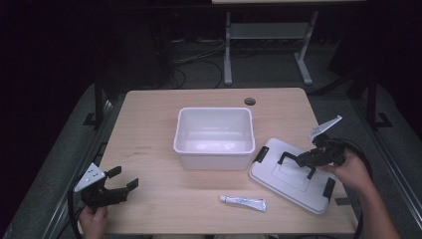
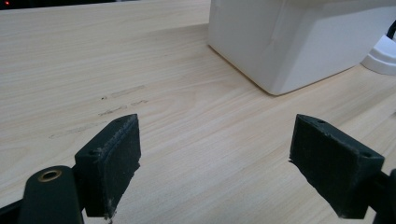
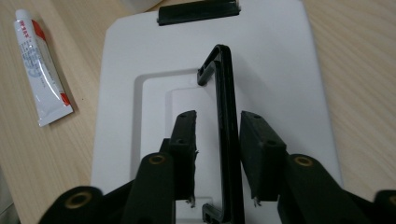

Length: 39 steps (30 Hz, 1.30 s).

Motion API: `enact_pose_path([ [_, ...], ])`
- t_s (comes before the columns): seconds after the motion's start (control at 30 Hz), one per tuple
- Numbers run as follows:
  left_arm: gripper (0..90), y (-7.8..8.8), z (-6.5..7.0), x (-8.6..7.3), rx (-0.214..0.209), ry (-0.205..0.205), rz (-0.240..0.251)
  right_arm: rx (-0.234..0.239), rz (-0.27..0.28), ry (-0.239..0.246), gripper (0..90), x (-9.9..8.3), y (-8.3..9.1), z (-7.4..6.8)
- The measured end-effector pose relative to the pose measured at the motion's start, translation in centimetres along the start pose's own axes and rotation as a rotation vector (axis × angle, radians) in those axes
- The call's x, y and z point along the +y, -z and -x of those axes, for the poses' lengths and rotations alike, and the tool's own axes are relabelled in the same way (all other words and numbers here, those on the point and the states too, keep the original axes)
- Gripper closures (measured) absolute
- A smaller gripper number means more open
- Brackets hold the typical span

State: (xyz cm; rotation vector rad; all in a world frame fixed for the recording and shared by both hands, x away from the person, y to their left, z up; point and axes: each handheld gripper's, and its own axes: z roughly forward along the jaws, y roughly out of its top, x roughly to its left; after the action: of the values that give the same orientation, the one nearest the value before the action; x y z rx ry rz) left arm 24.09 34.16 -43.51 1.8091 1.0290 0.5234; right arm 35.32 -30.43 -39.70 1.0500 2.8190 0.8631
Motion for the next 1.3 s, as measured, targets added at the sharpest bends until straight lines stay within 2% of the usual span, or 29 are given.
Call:
enact_pose_path([
  [0.17, 15.7, 0.0, 0.0, 0.0, -0.007, 0.002, 0.003, -0.006, 0.013, -0.004, 62.8, 0.0, 0.7, -0.2],
  [0.43, 15.7, 0.1, 0.0, 0.0, -0.003, 0.002, 0.004, -0.031, 0.039, 0.010, 59.5, -0.1, 2.1, -1.4],
  [0.53, 15.7, 0.1, 0.0, 0.0, -0.003, 0.001, 0.004, -0.024, 0.046, 0.015, 57.8, -0.3, 2.3, -2.0],
  [1.0, 15.7, 0.0, 0.1, 0.0, -0.003, 0.000, 0.007, -0.021, 0.054, 0.062, 54.8, -1.3, 2.3, -5.4],
  [1.3, 15.7, 0.0, 0.1, 0.1, -0.003, -0.002, 0.004, -0.001, 0.040, 0.109, 53.5, -1.1, 1.4, -7.6],
])
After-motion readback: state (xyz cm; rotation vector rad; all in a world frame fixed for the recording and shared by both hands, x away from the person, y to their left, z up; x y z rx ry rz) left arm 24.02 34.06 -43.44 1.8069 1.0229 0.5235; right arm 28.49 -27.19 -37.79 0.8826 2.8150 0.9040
